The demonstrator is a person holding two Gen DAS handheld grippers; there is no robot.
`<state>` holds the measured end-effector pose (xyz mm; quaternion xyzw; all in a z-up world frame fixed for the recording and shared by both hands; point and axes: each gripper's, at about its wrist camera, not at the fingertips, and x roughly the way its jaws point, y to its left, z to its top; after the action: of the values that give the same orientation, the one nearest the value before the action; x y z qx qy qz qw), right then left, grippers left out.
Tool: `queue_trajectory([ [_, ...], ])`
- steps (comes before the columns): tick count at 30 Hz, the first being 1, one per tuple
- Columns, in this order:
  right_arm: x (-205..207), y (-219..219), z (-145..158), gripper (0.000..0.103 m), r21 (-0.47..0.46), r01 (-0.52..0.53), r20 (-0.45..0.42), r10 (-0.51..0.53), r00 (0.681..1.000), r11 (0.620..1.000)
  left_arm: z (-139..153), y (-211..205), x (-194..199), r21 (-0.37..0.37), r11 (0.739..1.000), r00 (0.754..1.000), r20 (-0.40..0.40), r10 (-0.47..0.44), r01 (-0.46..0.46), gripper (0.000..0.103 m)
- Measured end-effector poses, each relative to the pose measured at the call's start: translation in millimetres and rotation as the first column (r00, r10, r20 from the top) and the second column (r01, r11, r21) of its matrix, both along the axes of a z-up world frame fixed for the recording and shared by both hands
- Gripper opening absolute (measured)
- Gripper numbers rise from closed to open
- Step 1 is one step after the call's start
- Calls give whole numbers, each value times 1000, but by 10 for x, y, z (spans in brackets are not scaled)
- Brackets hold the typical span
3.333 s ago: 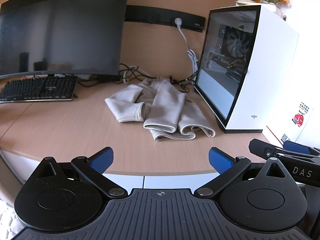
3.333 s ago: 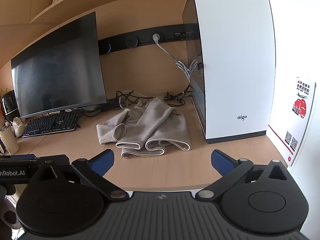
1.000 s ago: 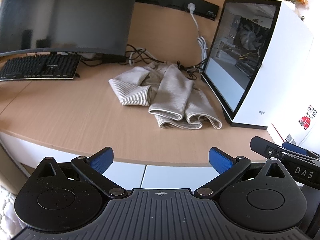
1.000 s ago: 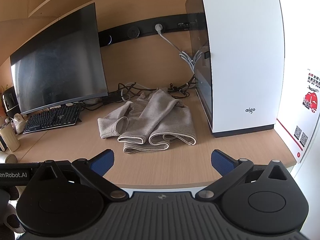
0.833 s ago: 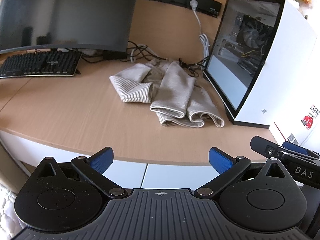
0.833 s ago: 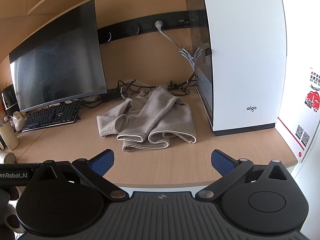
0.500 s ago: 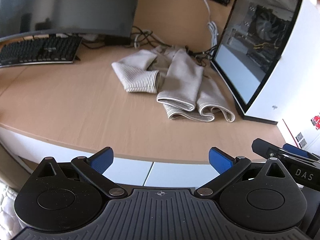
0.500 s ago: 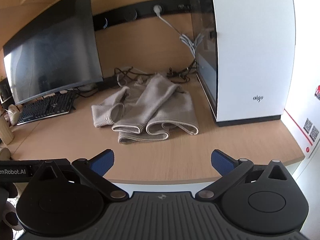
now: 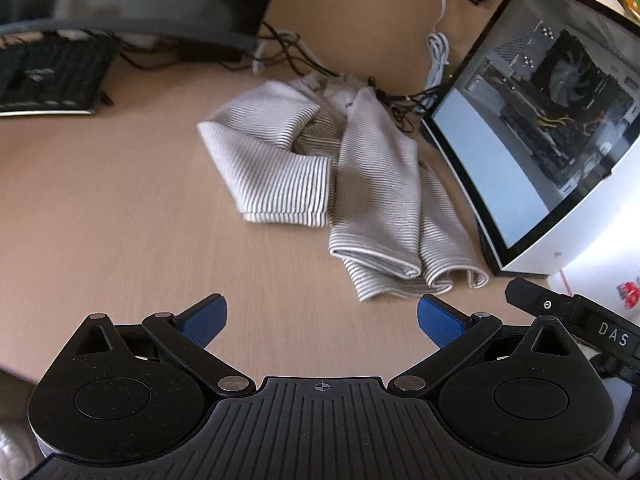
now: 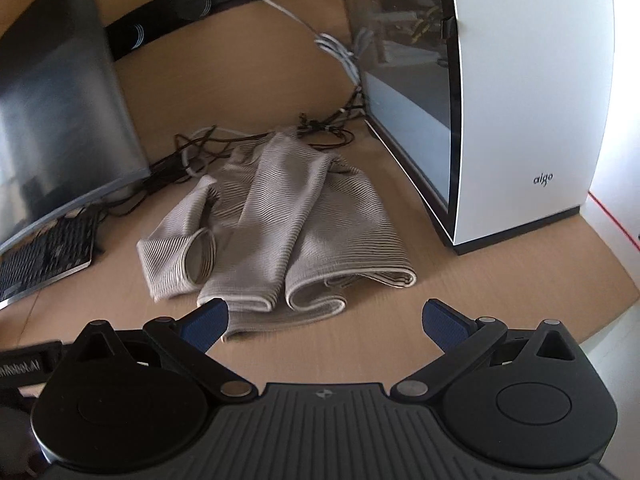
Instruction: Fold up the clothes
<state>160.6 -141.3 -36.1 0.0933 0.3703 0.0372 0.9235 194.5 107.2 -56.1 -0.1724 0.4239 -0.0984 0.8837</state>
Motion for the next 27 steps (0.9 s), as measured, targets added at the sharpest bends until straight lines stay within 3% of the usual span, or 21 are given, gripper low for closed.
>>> queue_trajectory([
  [4, 84, 126, -19, 103, -58, 32, -36, -34, 999, 998, -130, 0, 278, -48, 995, 996, 3, -85, 86, 103],
  [7, 98, 147, -33, 103, -114, 25, -48, -31, 998, 993, -200, 15, 524, -96, 992, 996, -18, -89, 87, 103],
  [10, 195, 130, -36, 103, -131, 0, -59, -8, 998, 991, -222, 63, 738, -90, 994, 998, -9, -66, 65, 103],
  [13, 400, 133, -101, 103, -111, -58, -53, 53, 997, 992, -245, 85, 931, -43, 999, 1000, -11, -30, 29, 103],
  [19, 1121, 216, -380, 103, -31, -200, -57, 198, 978, 979, -281, 69, 1153, 129, 988, 996, -28, 85, -81, 103],
  [21, 1341, 268, -464, 103, -25, -232, -36, 231, 972, 972, -288, 106, 1211, 207, 973, 994, -17, 112, -106, 103],
  [23, 1556, 246, -592, 103, 63, -233, -73, 238, 969, 970, -295, 144, 1270, 286, 949, 991, -3, 137, -131, 103],
  [27, 1598, 368, -690, 103, 169, -319, -110, 340, 934, 932, -290, 417, 1262, 352, 899, 962, 20, 271, -261, 103],
])
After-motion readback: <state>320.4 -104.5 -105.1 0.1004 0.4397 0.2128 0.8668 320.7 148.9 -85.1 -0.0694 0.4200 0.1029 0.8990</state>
